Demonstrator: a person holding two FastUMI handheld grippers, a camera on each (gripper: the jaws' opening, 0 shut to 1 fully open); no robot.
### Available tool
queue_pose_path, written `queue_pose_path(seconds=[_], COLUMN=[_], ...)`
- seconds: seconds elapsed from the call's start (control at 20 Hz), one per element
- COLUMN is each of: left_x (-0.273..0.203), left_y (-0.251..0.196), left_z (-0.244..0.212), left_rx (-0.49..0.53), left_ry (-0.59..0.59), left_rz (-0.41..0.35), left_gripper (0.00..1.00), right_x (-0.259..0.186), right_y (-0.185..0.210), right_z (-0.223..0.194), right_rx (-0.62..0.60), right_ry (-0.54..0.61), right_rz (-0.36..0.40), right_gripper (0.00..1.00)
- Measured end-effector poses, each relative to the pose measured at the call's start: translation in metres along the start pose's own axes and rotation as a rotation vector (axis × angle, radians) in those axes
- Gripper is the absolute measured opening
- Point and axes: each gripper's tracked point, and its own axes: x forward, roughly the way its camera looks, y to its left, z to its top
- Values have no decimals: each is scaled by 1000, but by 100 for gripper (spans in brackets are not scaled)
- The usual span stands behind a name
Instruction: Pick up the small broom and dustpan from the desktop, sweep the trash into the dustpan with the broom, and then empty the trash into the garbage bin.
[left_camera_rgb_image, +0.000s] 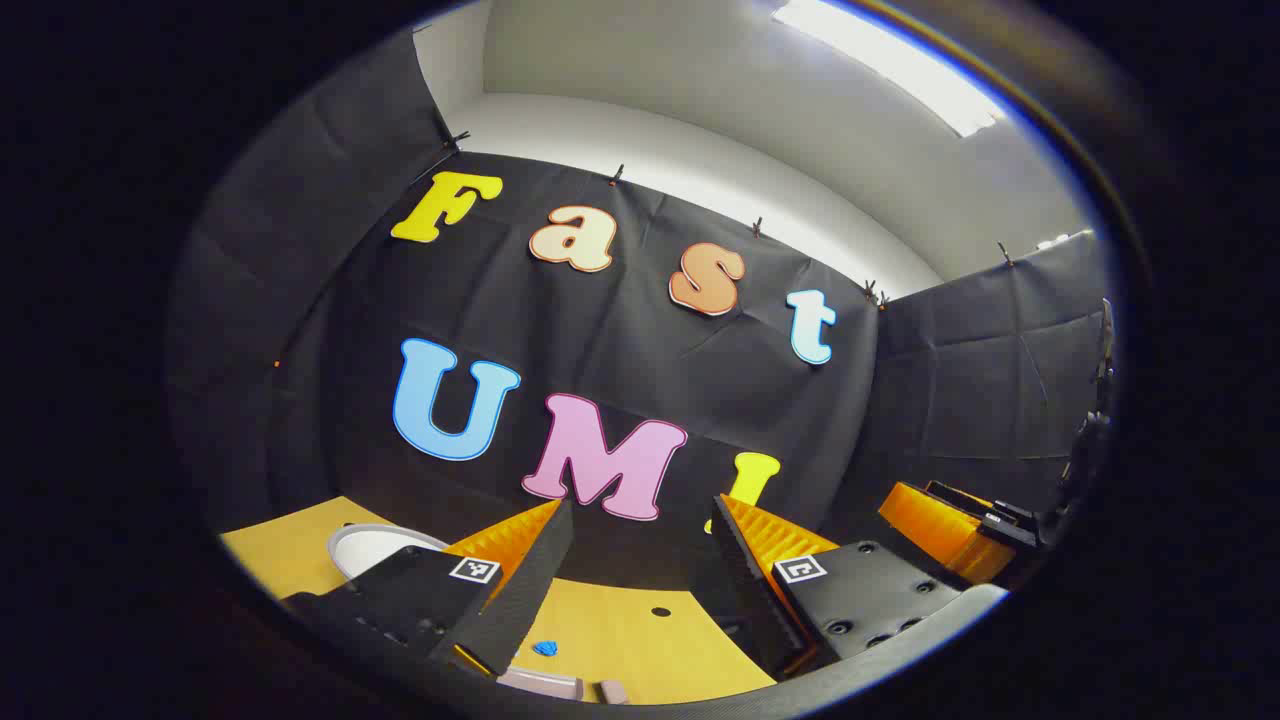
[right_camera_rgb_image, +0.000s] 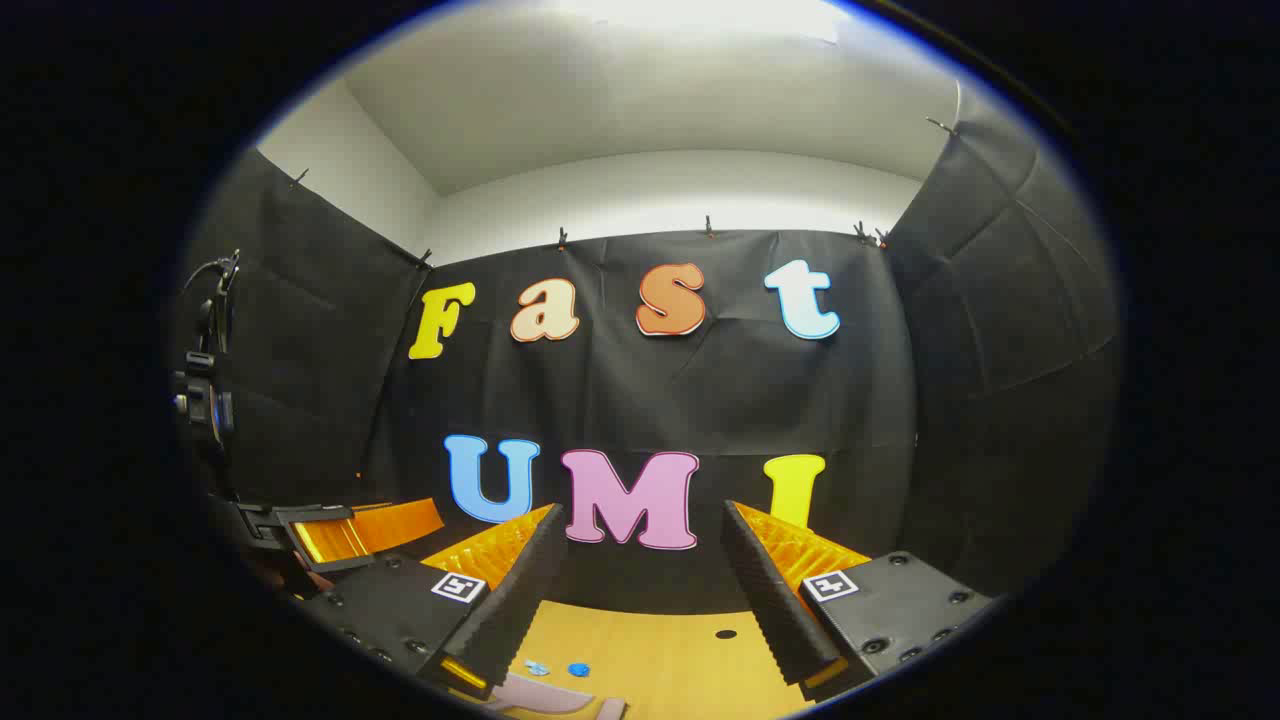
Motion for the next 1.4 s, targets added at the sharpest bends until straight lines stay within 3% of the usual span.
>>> queue_pose_path(seconds=[0.35,1.4], left_x=[-3,-17], left_y=[-7,8], left_z=[-8,4], left_rx=[51,95], left_ry=[13,-25], left_rz=[-7,32], left_gripper=[82,82], right_x=[-5,-3], right_y=[-3,34], right_z=[-9,-5], right_rx=[24,-4], right_ry=[35,24], right_rz=[-8,84], right_gripper=[96,99])
